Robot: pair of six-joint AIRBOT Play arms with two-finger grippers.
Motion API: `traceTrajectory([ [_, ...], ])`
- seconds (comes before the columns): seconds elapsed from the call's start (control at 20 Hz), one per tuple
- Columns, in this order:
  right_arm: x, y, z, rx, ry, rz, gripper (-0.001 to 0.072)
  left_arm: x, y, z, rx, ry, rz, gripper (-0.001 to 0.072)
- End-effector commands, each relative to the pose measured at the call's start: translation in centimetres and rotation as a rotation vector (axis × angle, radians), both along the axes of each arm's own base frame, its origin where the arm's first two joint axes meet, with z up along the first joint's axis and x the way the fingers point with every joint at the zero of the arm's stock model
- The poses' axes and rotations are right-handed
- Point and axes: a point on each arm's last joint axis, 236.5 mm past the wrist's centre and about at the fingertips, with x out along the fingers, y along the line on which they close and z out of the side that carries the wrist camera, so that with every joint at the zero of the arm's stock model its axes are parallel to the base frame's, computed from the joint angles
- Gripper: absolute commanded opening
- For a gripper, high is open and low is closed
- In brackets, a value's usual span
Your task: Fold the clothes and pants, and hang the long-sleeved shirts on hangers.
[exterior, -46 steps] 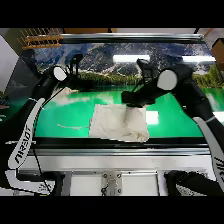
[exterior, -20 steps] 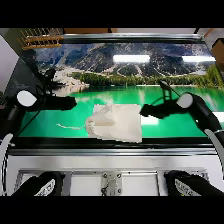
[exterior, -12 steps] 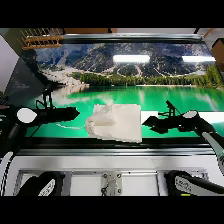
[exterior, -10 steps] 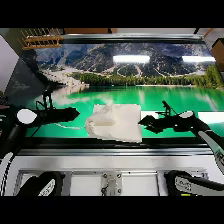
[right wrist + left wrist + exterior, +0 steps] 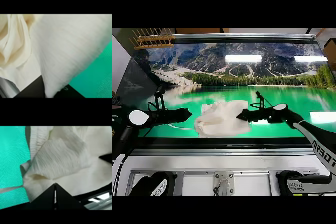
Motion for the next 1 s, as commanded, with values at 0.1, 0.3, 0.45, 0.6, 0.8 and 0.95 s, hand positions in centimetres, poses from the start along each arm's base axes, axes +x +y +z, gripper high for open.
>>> traceTrajectory([
  [0.1, 5.8, -16.8, 6.9, -0.465, -0.037, -0.164, 0.0011, 0.2, 0.1, 0.0, 0.001, -0.007, 0.004, 0.0020],
  [0.3, 7.7, -32.0, 13.4, -0.610, -0.109, -0.513, 0.0011, 0.4, 0.1, 0.1, 0.000, -0.013, 0.013, 0.0020],
  [0.45, 5.0, -41.5, 13.4, -0.632, -0.057, -0.736, 0.0010, 0.3, 0.1, 0.1, -0.007, -0.004, 0.022, 0.0020],
  [0.6, 0.2, -48.5, 12.6, -0.627, 0.042, -0.935, 0.0010, 0.4, 0.1, 0.1, -0.010, -0.001, 0.028, 0.0020],
  [0.8, -6.0, -49.7, 8.7, -0.588, 0.192, -1.020, 0.0010, 0.4, 0.1, 0.1, -0.014, 0.002, 0.035, 0.0020],
  [0.95, -8.7, -47.8, 5.8, -0.596, 0.250, -1.025, 0.0010, 0.4, 0.1, 0.1, -0.014, 0.002, 0.036, 0.0020],
])
